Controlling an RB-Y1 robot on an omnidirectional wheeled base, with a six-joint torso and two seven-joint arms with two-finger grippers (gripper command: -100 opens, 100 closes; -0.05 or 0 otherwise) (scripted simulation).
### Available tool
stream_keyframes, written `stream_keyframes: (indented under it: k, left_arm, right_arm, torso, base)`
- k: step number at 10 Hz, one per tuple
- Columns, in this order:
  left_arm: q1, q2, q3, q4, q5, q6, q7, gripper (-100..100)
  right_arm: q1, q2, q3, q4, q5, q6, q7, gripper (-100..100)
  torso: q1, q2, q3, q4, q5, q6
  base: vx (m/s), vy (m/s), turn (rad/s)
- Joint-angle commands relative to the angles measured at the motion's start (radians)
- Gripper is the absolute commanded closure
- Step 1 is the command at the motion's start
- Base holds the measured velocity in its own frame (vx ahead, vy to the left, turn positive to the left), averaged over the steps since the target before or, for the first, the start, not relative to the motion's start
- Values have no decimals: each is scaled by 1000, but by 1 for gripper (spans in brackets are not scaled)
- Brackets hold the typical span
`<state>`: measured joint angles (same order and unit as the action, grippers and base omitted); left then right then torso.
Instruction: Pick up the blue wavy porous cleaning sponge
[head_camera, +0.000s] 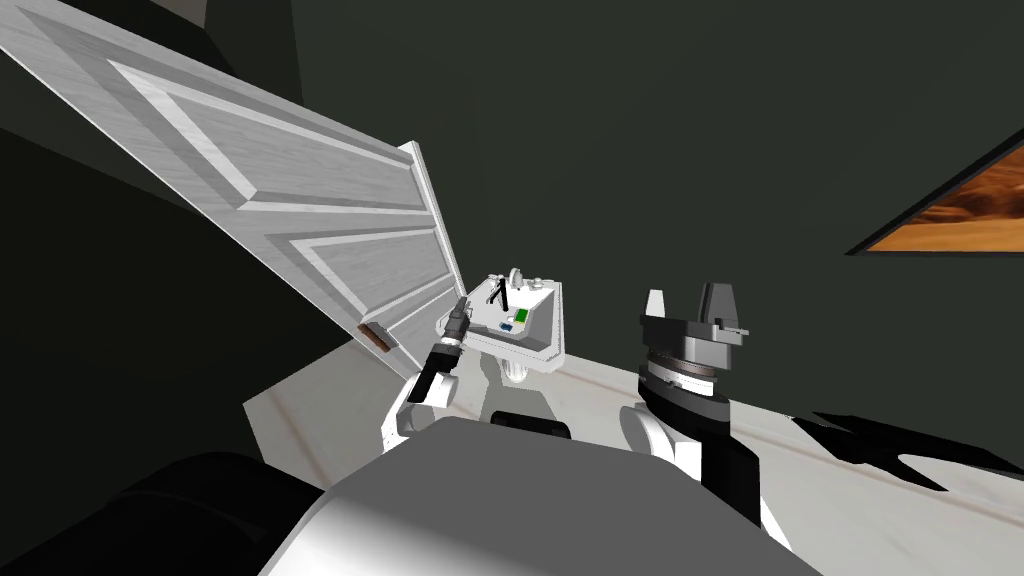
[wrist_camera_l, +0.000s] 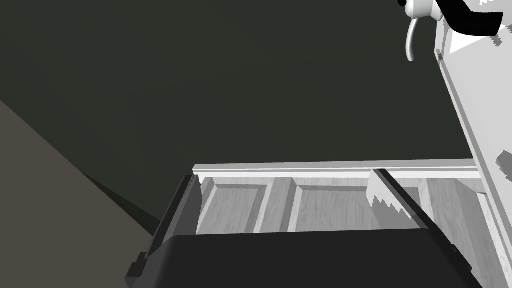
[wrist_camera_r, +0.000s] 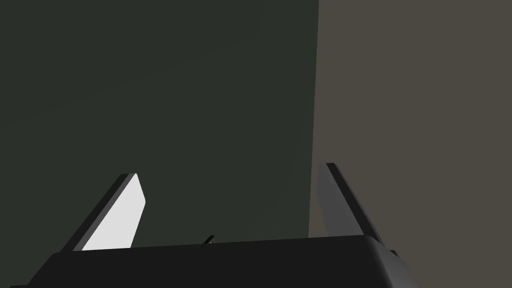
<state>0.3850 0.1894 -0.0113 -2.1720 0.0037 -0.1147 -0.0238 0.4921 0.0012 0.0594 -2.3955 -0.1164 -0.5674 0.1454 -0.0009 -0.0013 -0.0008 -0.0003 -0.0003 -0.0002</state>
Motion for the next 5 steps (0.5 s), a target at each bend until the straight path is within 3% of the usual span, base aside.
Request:
stream_keyframes:
  k: [1,5]
  left_arm:
    - [-18,13,10,19,-3,50,-7,-100]
    - [-54,32,30,62,-11,177,-23,-100]
  right_arm:
    - [0,0,0,0,0,0,0,0]
    - [0,0,0,0,0,0,0,0]
  torso:
    - [0,0,0,0,0,0]
    - [-1,-1,-1,0,0,0]
  base:
    - [24,-22,-119]
    - [33,-26,-72]
